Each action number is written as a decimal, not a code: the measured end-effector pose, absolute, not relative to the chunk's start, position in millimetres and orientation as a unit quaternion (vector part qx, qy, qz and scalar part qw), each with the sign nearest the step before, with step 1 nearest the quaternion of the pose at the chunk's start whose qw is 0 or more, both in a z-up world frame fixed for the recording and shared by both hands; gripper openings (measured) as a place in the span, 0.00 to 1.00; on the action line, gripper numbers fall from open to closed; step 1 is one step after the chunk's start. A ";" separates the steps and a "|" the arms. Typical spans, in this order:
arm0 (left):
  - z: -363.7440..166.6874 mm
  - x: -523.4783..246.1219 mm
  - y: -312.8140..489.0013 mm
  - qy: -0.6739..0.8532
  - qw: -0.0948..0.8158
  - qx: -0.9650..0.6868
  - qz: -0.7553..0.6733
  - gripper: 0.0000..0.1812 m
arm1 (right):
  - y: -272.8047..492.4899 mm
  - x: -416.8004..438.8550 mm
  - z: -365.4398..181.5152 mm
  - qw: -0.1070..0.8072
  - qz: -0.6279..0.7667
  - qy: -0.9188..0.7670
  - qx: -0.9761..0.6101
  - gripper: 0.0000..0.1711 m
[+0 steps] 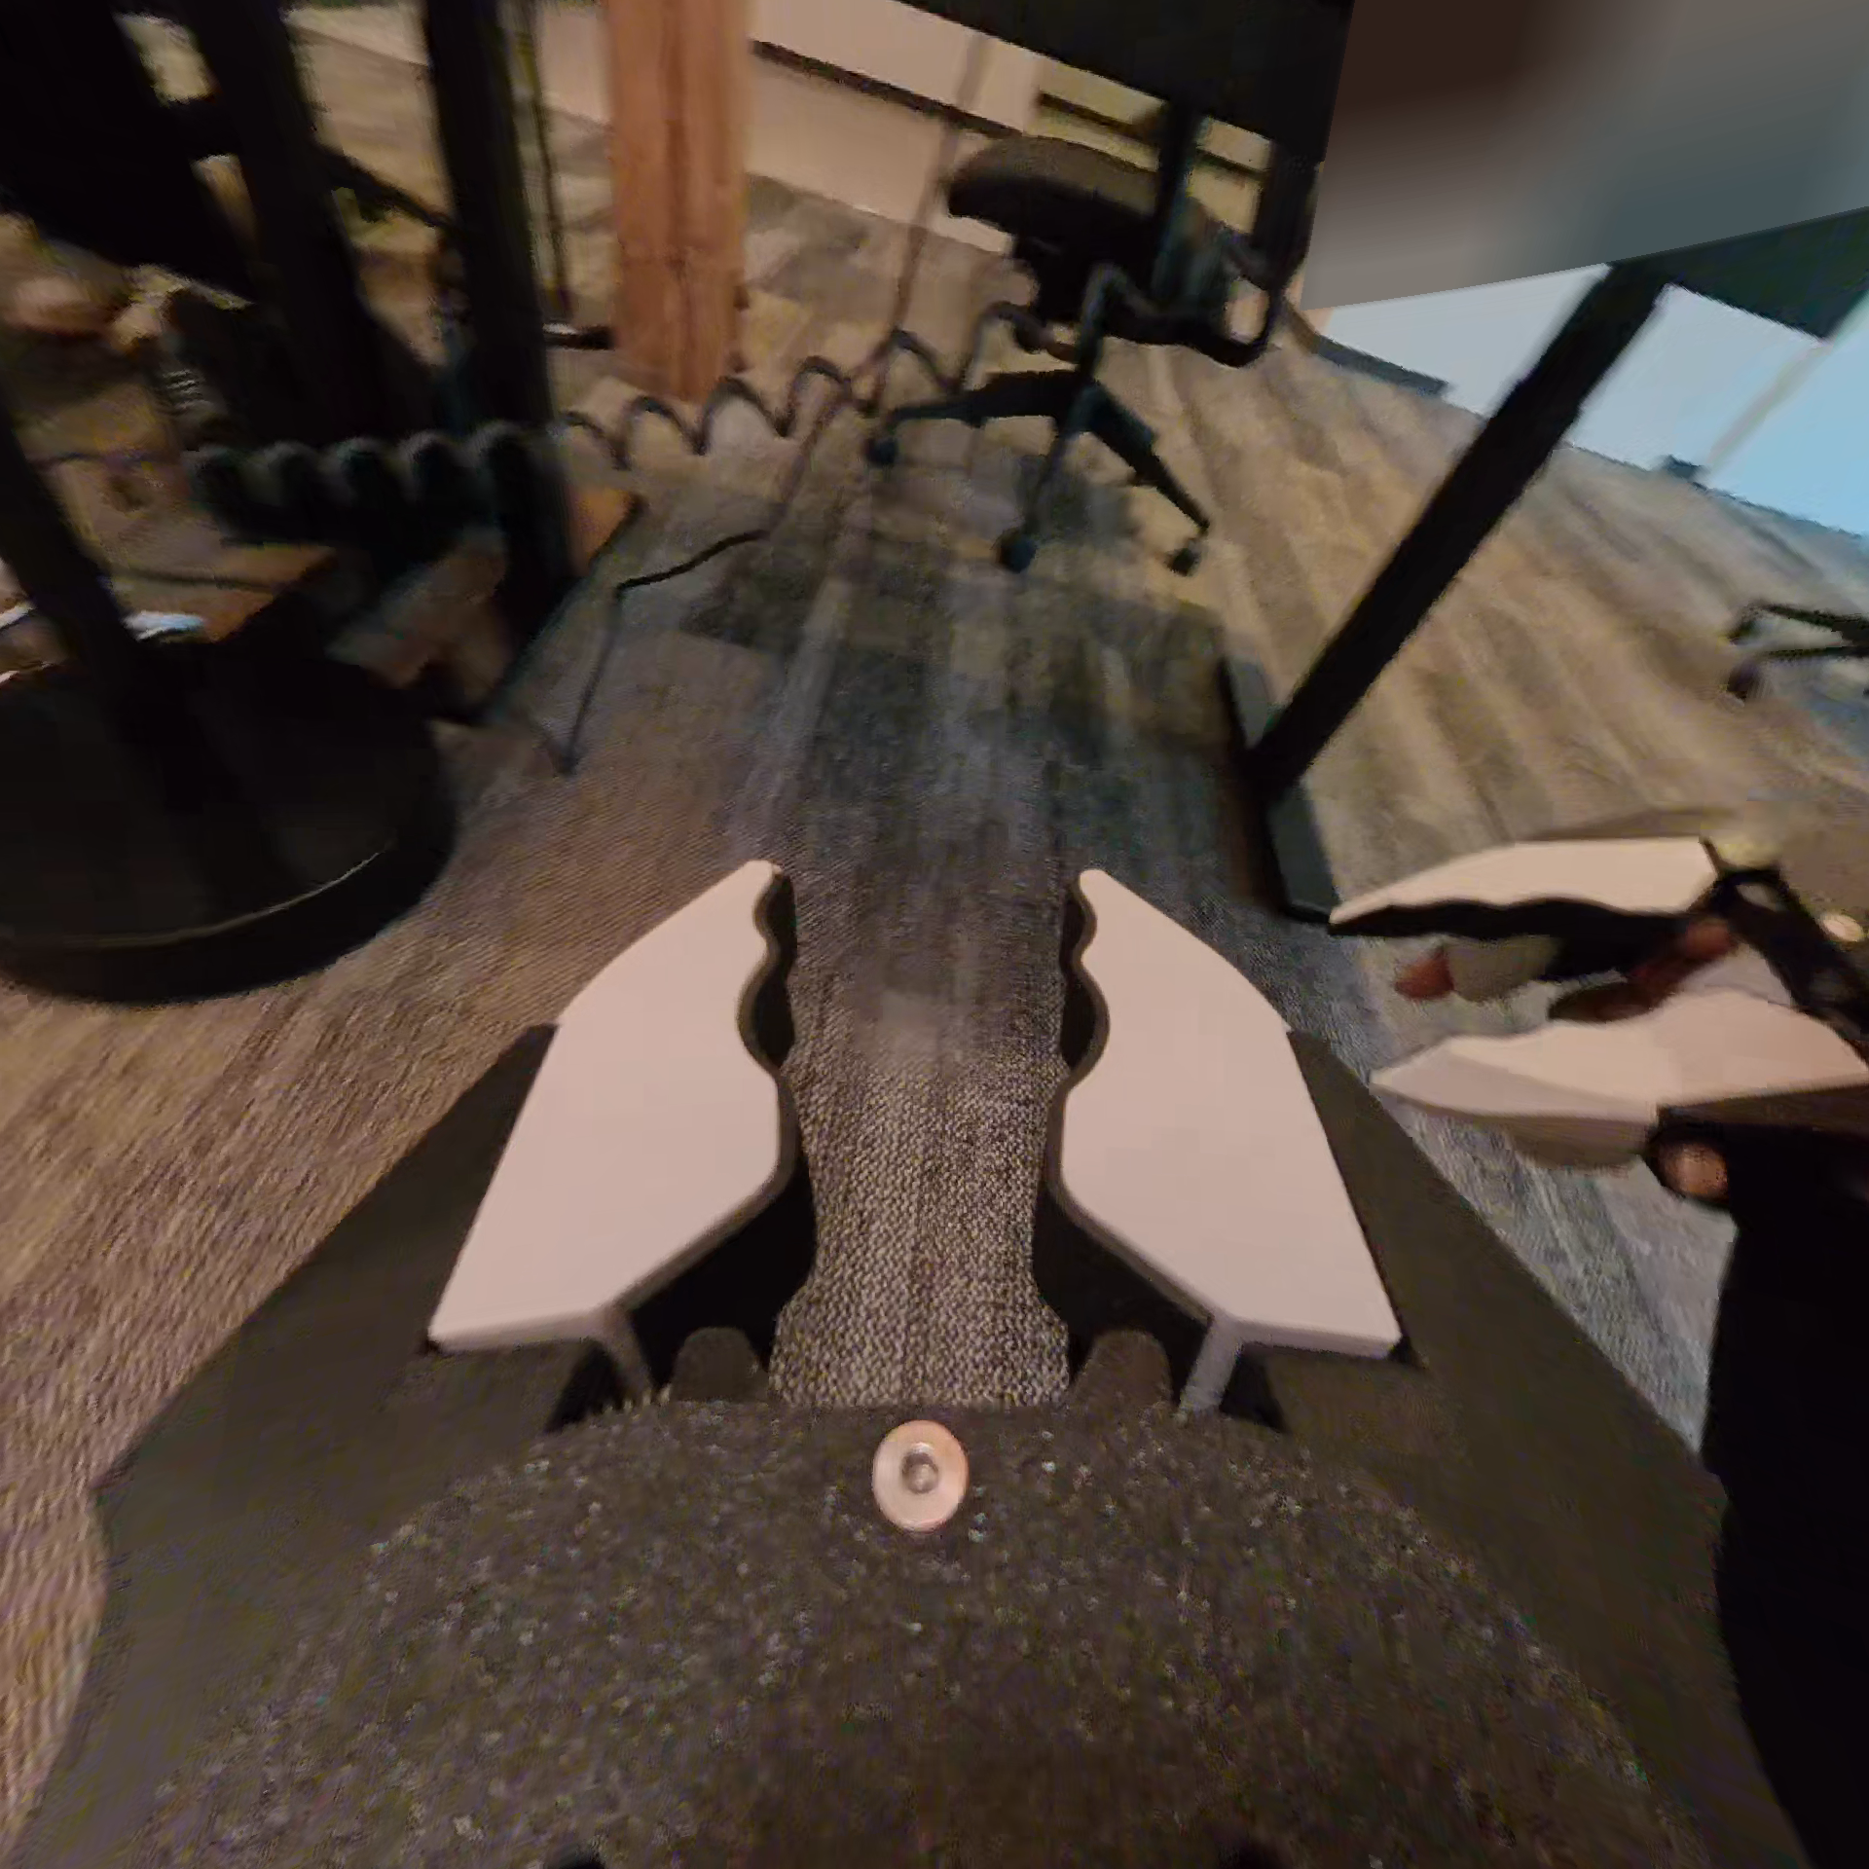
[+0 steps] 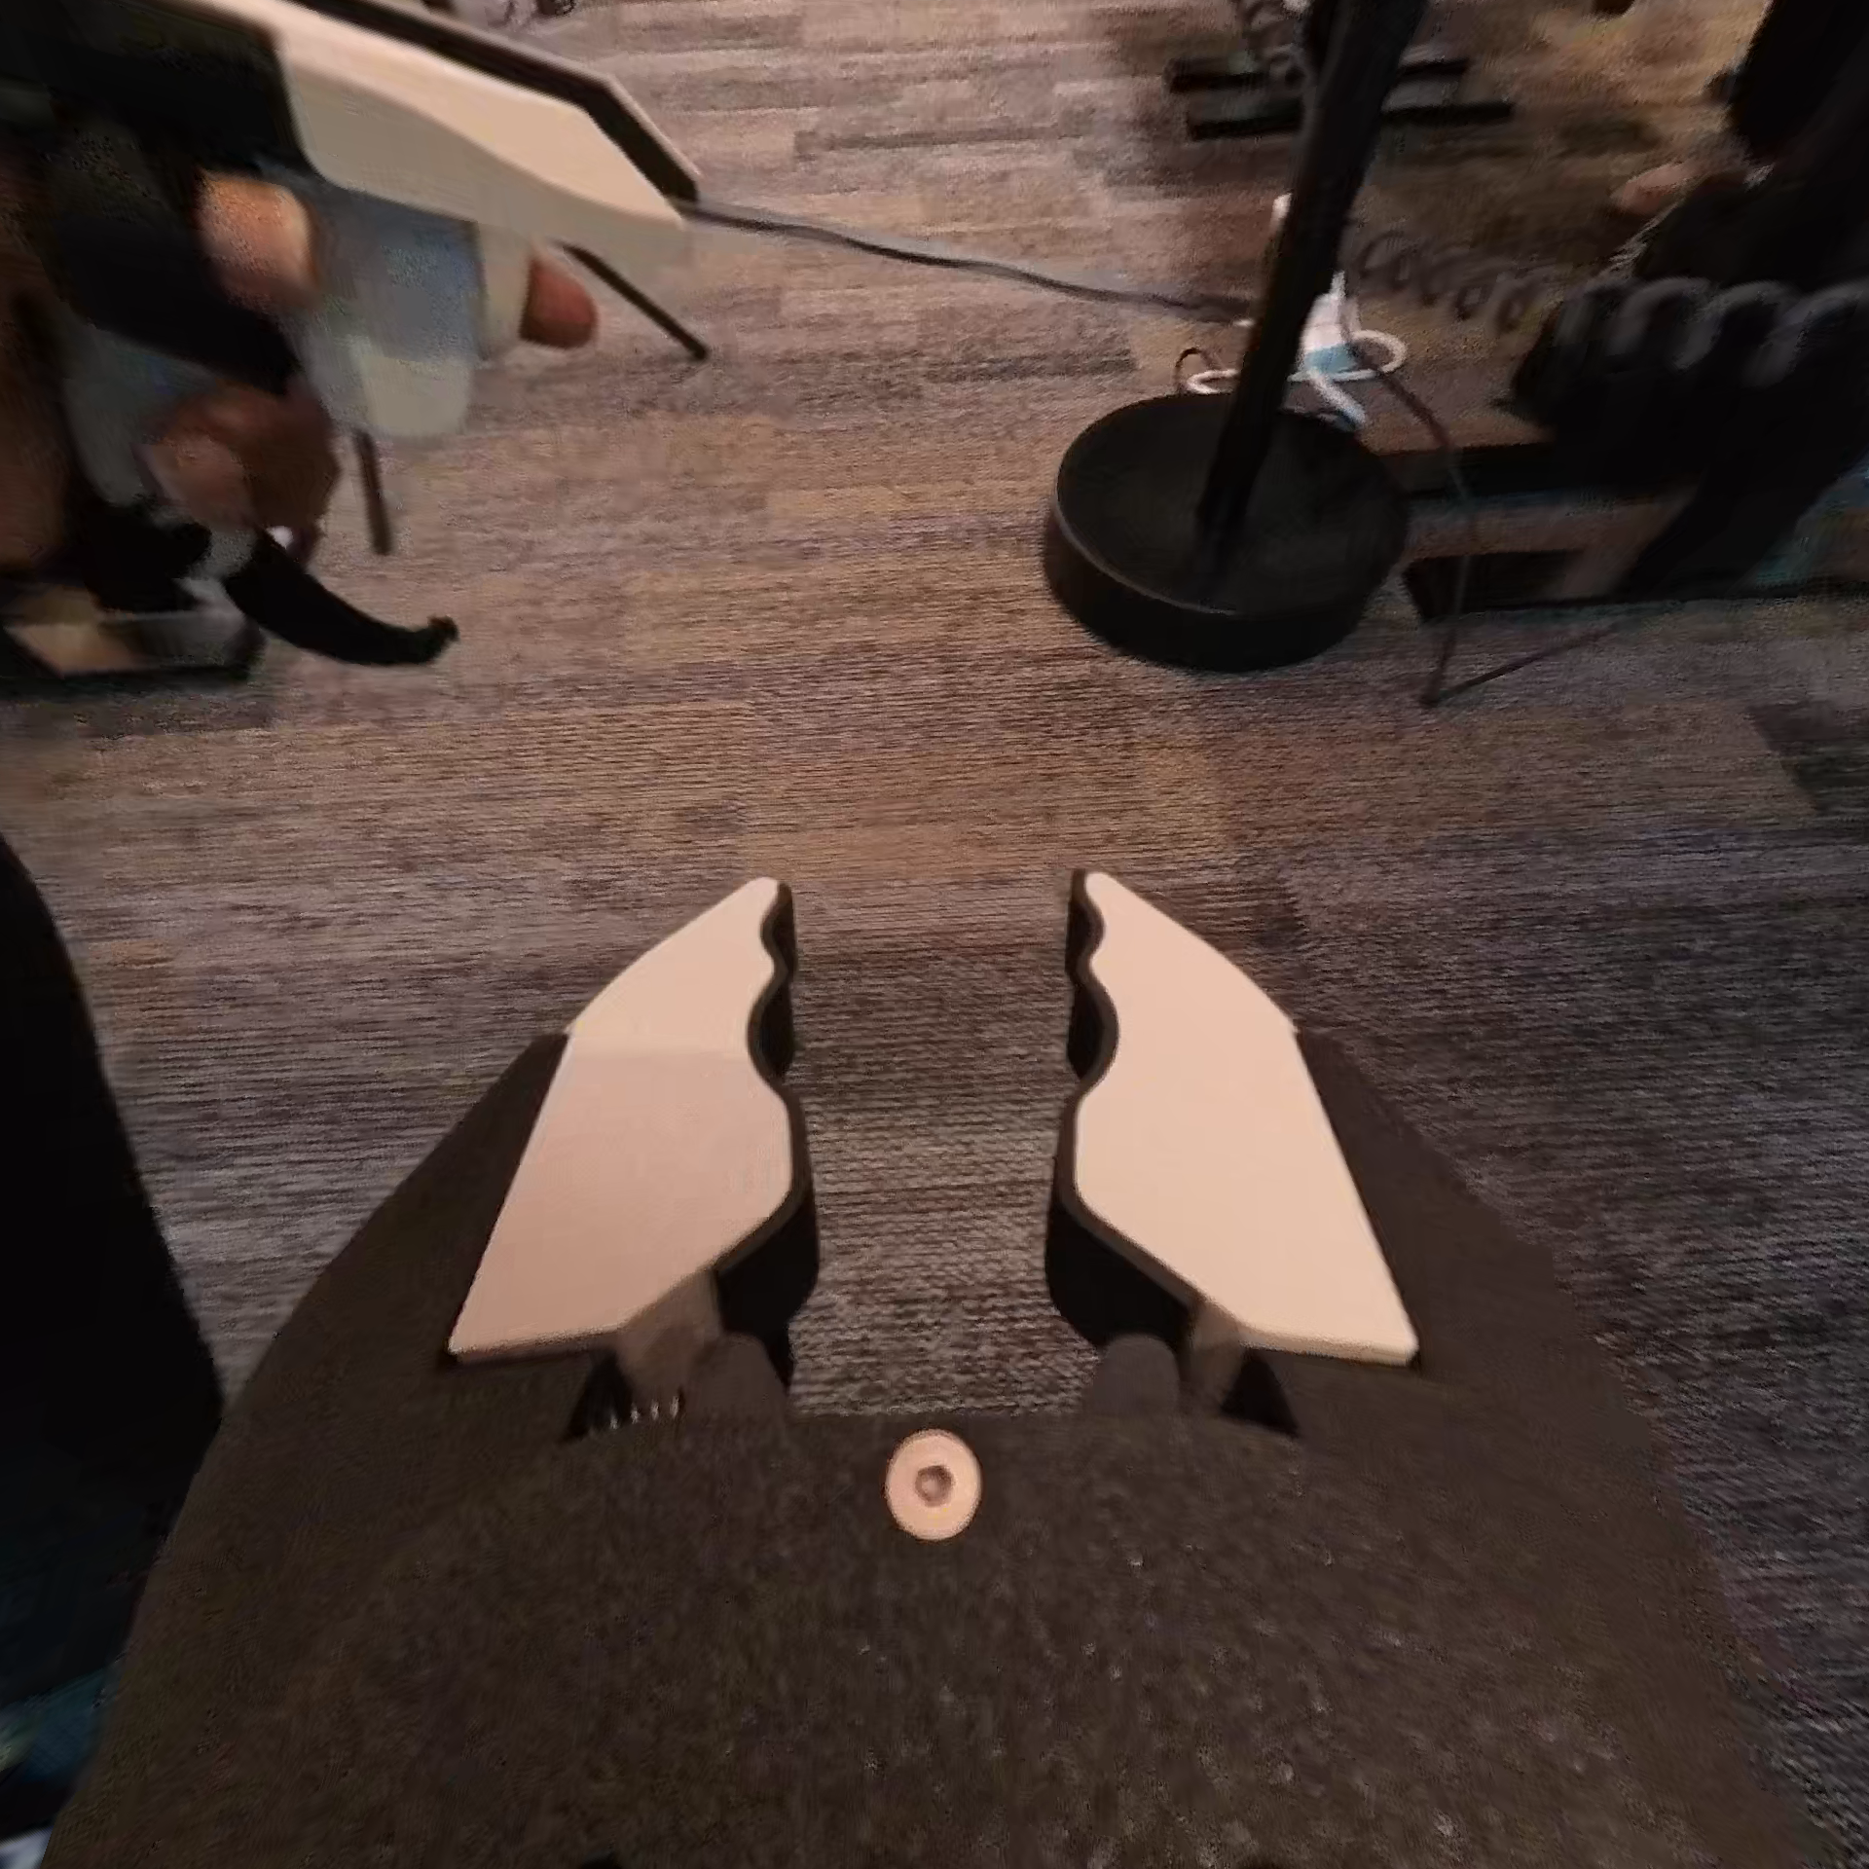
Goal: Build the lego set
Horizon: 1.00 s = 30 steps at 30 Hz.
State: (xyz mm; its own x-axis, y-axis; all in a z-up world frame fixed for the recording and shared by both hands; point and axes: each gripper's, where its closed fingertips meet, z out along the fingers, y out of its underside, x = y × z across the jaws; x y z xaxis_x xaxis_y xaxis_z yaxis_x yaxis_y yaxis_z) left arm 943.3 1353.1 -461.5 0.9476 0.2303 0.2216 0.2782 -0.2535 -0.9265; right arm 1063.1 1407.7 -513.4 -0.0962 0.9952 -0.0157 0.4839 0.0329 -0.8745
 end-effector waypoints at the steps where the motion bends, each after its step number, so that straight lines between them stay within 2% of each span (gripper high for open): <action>1: -465.2 945.6 1362.9 -0.132 0.594 -0.793 -0.024 0.27 | 1423.9 1069.1 -520.7 0.346 0.377 -0.631 -0.582 0.30; 6: -503.3 955.0 1405.0 -0.016 0.579 -0.815 -0.005 0.28 | 1495.1 1099.6 -533.0 0.386 0.391 -0.556 -0.623 0.32; 13: -569.0 972.8 1444.3 0.065 0.508 -0.859 -0.017 0.33 | 1530.8 1160.5 -529.5 0.415 0.326 -0.500 -0.687 0.35; 18: -578.9 1006.4 1479.0 0.101 0.497 -0.861 -0.036 0.36 | 1554.9 1214.7 -527.7 0.429 0.248 -0.448 -0.744 0.37; 30: -562.8 1121.2 1565.6 0.192 0.535 -0.815 -0.112 0.38 | 1559.4 1333.5 -525.8 0.450 0.178 -0.352 -0.801 0.39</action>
State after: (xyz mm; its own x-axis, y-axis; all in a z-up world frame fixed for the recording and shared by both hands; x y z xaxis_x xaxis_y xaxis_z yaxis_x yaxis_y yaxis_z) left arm 1121.2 1565.6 -562.8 0.9008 -0.4336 -0.0230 -0.1932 -0.3528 -0.9156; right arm 1333.5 1559.4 -525.8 0.6888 0.7242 0.0328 0.4041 -0.3460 -0.8467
